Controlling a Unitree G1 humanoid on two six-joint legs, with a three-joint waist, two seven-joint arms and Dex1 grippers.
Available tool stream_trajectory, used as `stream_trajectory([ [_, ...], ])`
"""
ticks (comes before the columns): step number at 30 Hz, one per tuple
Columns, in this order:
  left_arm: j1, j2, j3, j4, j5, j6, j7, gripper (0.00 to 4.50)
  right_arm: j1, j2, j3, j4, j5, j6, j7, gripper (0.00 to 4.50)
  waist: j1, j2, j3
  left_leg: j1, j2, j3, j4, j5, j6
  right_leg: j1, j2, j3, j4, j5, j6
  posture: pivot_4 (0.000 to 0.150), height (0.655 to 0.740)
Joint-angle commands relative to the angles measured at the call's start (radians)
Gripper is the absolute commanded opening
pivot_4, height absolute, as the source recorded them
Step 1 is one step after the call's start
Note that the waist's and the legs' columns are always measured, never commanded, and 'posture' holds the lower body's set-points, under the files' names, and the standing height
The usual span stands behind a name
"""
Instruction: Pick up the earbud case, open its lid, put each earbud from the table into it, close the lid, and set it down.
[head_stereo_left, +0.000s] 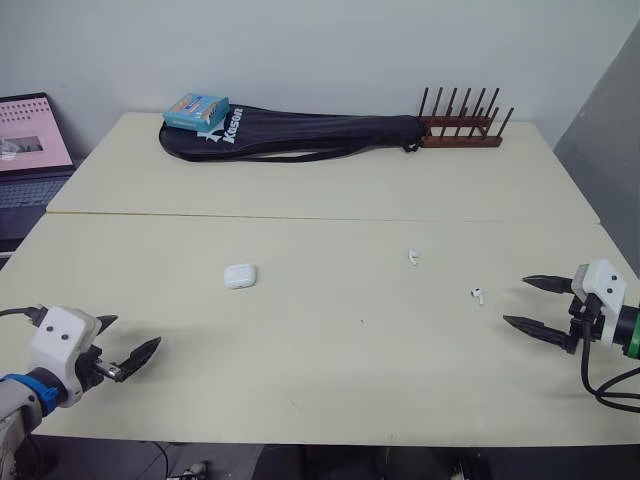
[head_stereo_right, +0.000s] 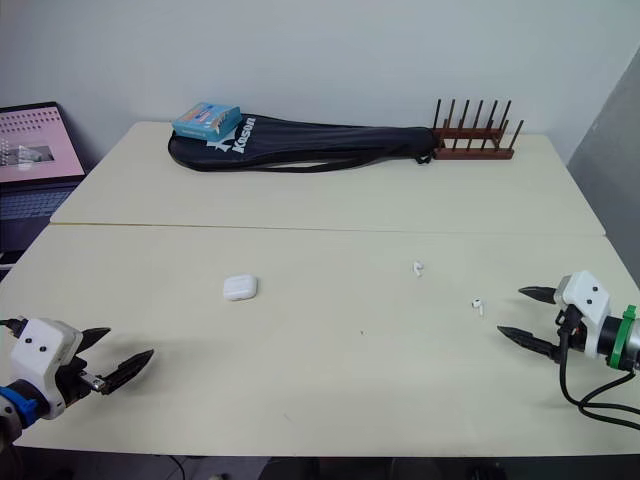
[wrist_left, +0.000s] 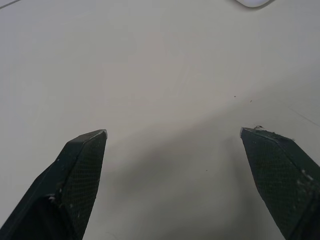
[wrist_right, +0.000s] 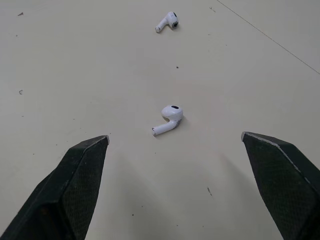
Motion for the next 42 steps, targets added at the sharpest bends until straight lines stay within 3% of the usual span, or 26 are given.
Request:
stream_trajectory([
  [1,-0.004,0.014,0.011,-0.025,-0.007,-0.019,-0.014,4.50,0.005,-0.004,-0.022,-0.012,0.004,-0.013,0.002,4.46,0.000,0.000,0.000,0.000,0.000,0.000,0.000,0.000,0.000,0.000,0.000,0.000,0.000,0.000,0.000,0.150,0.7274],
  [12,-0.035,0.034,0.042,0.021,-0.051,-0.068,-0.111,4.50,-0.039,-0.005,-0.014,-0.003,0.011,-0.003,0.000,4.46,0.000,0.000,0.000,0.000,0.000,0.000,0.000,0.000,0.000,0.000,0.000,0.000,0.000,0.000,0.000,0.150,0.7274],
  [28,-0.015,-0.001,0.046,-0.005,-0.137,-0.006,-0.118,4.50,-0.016,-0.031,-0.050,-0.040,0.033,0.053,0.042,4.46,0.000,0.000,0.000,0.000,0.000,0.000,0.000,0.000,0.000,0.000,0.000,0.000,0.000,0.000,0.000,0.150,0.7274],
  [33,-0.041,-0.086,0.015,-0.096,-0.161,0.051,-0.002,4.50,-0.012,-0.026,-0.055,-0.080,0.050,0.079,0.043,4.46,0.000,0.000,0.000,0.000,0.000,0.000,0.000,0.000,0.000,0.000,0.000,0.000,0.000,0.000,0.000,0.150,0.7274],
  [42,-0.077,-0.358,-0.149,-0.347,-0.096,0.160,0.369,4.50,-0.074,-0.008,-0.018,-0.246,0.118,0.166,0.013,4.46,0.002,-0.001,0.000,0.000,0.000,-0.002,0.000,0.000,0.000,0.002,0.000,-0.001,0.000,0.000,0.000,0.150,0.7274],
])
